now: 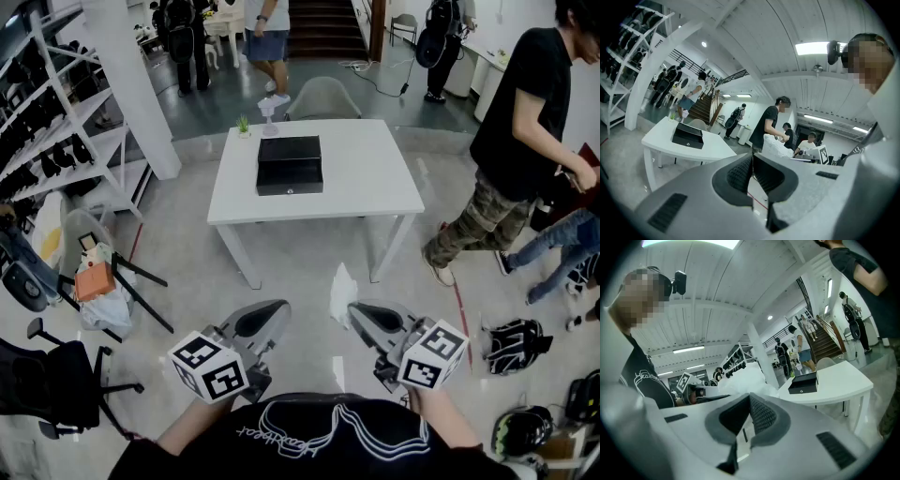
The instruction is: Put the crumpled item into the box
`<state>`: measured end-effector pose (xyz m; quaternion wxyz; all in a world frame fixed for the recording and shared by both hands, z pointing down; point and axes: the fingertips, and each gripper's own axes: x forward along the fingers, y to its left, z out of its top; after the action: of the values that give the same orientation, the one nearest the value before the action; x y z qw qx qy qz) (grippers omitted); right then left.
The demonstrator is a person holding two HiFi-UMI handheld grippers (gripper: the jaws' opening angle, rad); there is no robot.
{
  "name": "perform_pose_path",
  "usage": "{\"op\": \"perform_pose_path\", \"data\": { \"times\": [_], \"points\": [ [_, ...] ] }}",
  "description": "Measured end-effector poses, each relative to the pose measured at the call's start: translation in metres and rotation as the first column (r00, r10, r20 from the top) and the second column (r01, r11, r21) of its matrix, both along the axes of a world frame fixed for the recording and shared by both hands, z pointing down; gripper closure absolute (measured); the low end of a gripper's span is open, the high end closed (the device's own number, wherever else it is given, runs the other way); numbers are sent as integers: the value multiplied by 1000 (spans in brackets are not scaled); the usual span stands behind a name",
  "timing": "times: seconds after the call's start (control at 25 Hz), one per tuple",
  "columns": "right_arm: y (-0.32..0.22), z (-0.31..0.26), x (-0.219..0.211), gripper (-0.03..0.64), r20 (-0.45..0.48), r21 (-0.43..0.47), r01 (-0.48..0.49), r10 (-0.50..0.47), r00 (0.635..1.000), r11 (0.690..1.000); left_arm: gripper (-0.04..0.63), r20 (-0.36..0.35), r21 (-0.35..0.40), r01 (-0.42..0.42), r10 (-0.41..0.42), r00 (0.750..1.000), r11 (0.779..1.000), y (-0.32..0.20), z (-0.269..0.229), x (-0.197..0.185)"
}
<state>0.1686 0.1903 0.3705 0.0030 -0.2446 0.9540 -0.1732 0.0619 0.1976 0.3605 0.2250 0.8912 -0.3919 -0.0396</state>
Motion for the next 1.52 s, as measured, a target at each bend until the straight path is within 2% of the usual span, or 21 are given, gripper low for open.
{"op": "perform_pose_path", "data": {
  "times": [0.44, 0.88, 1.2, 1.52],
  "points": [
    [1, -4, 12, 612, -13, 39, -14, 14, 1000, 999, 588, 4, -3, 20, -20, 1000, 1000, 4, -1, 6],
    [-31, -10, 4, 612, -4, 65, -27, 28, 1000, 998, 588, 4, 22, 18, -18, 1000, 1000, -23, -1, 0],
    [-89, -7, -18, 612, -21, 60, -47, 48, 999, 997, 588, 1, 24, -7, 7, 1000, 1000, -86, 1, -25],
    [-186, 0, -59, 612, -28, 15, -100, 100, 995, 995, 588, -14, -24, -38, 38, 999, 999, -185, 6, -70]
  ]
}}
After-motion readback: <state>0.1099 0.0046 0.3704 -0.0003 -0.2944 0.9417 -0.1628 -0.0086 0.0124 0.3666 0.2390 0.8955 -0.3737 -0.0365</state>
